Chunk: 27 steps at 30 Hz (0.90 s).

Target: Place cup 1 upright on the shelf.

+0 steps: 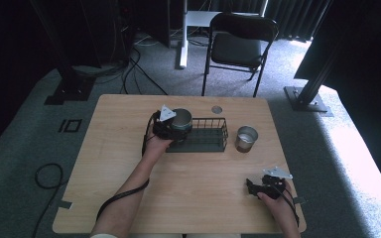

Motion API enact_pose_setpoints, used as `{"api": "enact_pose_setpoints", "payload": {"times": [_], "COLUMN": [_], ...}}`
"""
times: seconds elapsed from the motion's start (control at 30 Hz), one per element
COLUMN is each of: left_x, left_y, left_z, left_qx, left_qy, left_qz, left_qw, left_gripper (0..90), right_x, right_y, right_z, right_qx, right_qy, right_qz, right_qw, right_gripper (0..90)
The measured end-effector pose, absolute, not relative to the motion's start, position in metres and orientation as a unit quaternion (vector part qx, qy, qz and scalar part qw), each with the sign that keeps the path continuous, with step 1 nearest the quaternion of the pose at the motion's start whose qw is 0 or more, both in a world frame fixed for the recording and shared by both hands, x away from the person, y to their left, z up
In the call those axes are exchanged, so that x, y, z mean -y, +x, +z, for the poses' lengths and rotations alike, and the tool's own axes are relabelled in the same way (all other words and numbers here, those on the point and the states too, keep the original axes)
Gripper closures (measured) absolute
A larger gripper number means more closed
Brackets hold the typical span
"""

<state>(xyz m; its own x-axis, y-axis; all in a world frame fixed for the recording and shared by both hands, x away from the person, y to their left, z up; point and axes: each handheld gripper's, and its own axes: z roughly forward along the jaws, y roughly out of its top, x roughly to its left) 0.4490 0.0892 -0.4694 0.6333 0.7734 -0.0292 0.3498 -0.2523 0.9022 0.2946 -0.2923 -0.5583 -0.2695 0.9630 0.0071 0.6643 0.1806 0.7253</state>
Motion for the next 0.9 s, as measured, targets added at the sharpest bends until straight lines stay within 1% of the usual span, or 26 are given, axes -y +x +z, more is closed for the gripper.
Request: {"api": "enact_pose_setpoints", "payload": {"times": [0.5,0.7,0.77,0.9], "left_x": [-0.112,-0.120,-0.122,-0.126], "left_y": [0.431,0.424,0.420,0.416], "left_z": [-0.467,-0.469,-0.471,-0.472], "left_qx": [-0.361,-0.359,-0.356,-0.356], "left_qy": [0.759,0.767,0.770,0.773], "left_qz": [0.235,0.226,0.232,0.228], "left_qw": [0.488,0.482,0.476,0.472], "left_gripper": [0.2,0.2,0.2,0.2], "right_x": [0.292,0.292,0.292,0.292], "right_y": [0.295,0.295,0.295,0.295], "right_z": [-0.558,-0.558,-0.558,-0.558], "right_qx": [-0.731,-0.731,-0.731,-0.731], "right_qy": [0.557,0.556,0.556,0.556], "right_qz": [0.316,0.316,0.316,0.316], "right_qw": [0.236,0.236,0.236,0.236], "right_gripper": [11.4,11.4,11.4,11.4]}}
